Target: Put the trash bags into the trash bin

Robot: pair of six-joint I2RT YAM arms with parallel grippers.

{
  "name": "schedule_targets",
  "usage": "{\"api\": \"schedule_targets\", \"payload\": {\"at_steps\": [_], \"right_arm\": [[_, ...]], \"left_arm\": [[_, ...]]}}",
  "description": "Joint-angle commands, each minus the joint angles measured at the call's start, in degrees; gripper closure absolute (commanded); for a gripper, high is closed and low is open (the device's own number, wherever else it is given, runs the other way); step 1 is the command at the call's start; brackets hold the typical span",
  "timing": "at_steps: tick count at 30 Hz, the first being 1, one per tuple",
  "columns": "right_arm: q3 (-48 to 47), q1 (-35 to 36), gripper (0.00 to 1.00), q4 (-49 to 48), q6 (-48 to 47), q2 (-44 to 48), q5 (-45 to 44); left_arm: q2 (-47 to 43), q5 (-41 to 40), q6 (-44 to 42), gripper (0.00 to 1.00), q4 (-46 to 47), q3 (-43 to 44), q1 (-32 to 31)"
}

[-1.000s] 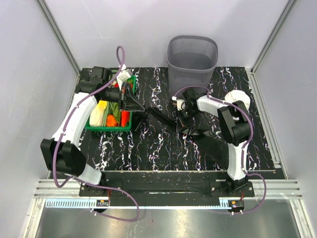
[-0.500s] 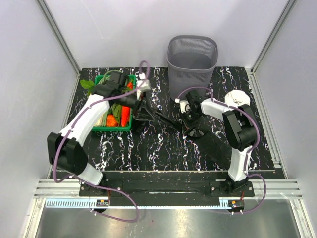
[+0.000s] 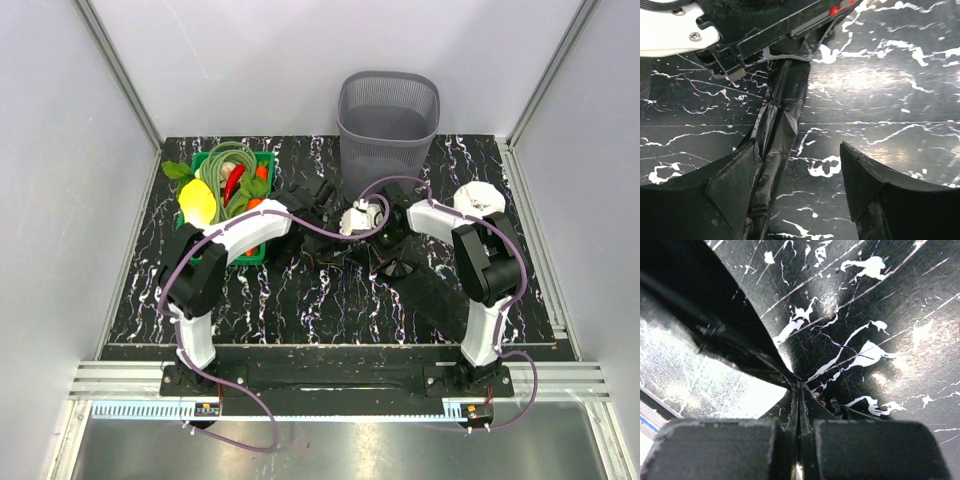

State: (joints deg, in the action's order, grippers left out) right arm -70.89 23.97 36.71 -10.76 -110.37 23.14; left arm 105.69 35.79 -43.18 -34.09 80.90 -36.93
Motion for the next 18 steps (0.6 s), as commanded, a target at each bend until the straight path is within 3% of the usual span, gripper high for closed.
{"api": "schedule_targets", "payload": {"at_steps": [1, 10, 18], "right_arm": [[2.2, 0.0, 1.00, 2.1, -2.4, -2.7, -3.2], [2.5, 0.0, 1.00, 2.5, -2.8, -3.4, -3.5], [2.0, 0.0, 1.00, 2.4, -2.9, -4.2, -3.0]], "left_arm": [[2.9, -6.6, -5.9, 0.30, 4.0, 4.0, -1.2], [3.5, -8.8, -4.9, 0.30, 10.1, 2.4, -1.7], [1.7, -8.0, -5.4, 0.30, 7.2, 4.1, -2.1]]}}
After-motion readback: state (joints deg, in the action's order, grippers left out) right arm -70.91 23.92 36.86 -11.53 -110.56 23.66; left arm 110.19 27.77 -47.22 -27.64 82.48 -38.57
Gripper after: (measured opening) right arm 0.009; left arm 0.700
